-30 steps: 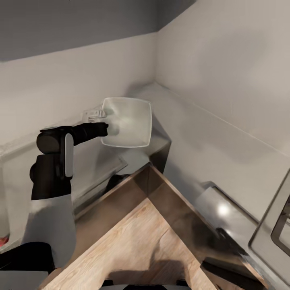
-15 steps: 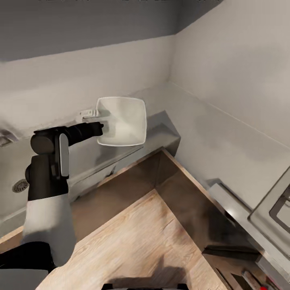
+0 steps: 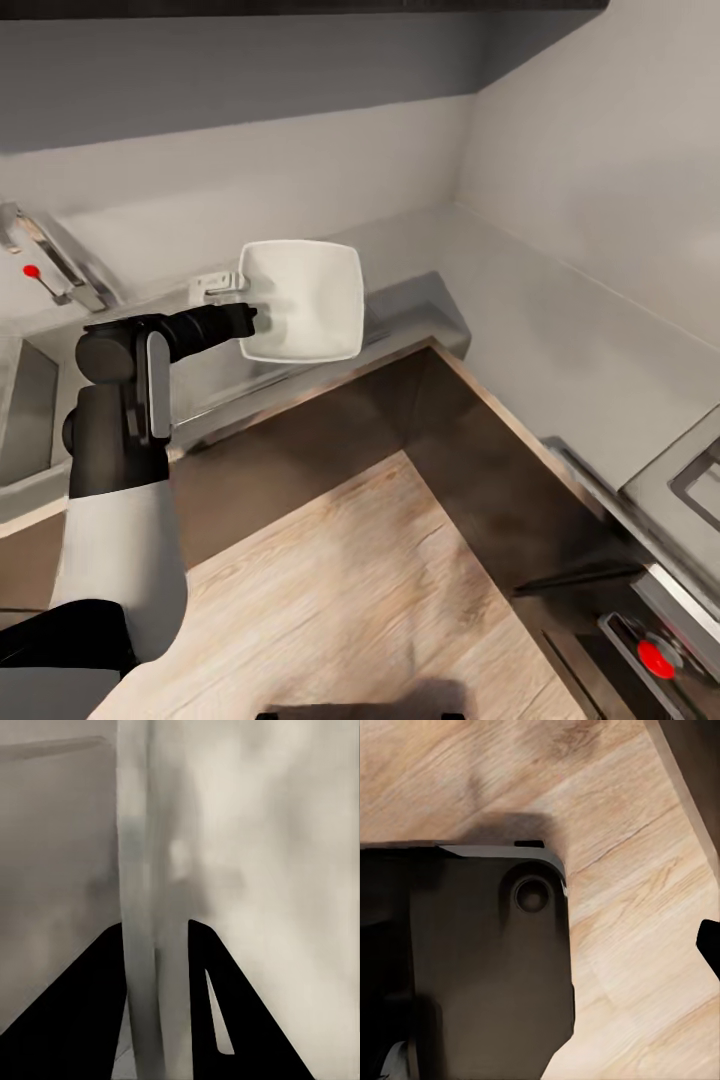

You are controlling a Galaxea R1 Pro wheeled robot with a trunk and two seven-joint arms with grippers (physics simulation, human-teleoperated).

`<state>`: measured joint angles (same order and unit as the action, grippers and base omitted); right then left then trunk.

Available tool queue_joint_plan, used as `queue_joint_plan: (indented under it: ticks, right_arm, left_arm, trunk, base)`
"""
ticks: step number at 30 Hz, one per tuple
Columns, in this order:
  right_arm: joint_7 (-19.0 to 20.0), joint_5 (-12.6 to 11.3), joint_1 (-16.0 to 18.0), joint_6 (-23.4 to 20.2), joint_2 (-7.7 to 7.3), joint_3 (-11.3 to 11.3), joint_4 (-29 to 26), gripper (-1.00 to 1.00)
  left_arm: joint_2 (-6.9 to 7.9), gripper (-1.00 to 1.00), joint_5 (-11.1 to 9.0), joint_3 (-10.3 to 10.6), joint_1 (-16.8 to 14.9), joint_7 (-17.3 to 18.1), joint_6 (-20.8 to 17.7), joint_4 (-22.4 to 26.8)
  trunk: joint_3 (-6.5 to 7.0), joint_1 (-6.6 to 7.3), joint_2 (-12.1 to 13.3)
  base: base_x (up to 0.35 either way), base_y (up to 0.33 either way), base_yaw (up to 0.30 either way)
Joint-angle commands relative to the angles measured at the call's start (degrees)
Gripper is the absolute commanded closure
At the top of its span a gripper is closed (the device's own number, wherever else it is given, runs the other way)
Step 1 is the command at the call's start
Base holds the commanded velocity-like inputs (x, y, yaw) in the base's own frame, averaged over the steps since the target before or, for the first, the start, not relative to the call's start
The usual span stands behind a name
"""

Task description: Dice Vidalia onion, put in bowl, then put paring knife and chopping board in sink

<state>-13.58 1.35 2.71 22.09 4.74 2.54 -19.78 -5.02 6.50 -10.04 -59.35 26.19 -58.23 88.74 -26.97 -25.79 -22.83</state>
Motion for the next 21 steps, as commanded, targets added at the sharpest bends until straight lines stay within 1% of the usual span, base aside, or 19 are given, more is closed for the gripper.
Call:
queue_joint_plan:
  ticks: [1, 6, 8, 14, 21]
  right_arm:
    - [-0.5, 0.1, 0.0, 0.1, -0.01, 0.3, 0.0, -1.00]
    - [-0.5, 0.1, 0.0, 0.1, -0.01, 0.3, 0.0, -1.00]
    - [-0.5, 0.1, 0.0, 0.1, -0.01, 0.3, 0.0, -1.00]
    - [-0.5, 0.1, 0.0, 0.1, 0.00, 0.3, 0.0, -1.00]
    - [-0.5, 0.1, 0.0, 0.1, 0.00, 0.3, 0.0, -1.00]
  left_arm:
    - [-0.07, 1.00, 0.4, -0.1, -0.1, 0.6, -0.2, 0.0]
    - [0.10, 1.00, 0.5, 0.0, 0.0, 0.6, -0.2, 0.0]
    - [0.49, 1.00, 0.5, 0.0, -0.1, 0.6, -0.2, 0.0]
    - [0.83, 1.00, 0.4, 0.0, -0.1, 0.6, -0.2, -0.3]
    - [0.89, 1.00, 0.5, -0.1, 0.0, 0.6, -0.1, -0.4]
  trunk:
    - [0.00, 0.01, -0.1]
    - [0.40, 0.01, -0.1]
    - [0.56, 0.01, -0.1]
    - [0.99, 0.01, -0.1]
    - [1.48, 0.01, -0.1]
  base:
    - [-0.335, 0.078, 0.171]
    - [-0.336, 0.033, 0.171]
    - [-0.335, 0.092, 0.180]
    - [-0.333, 0.123, 0.201]
    - [-0.325, 0.143, 0.213]
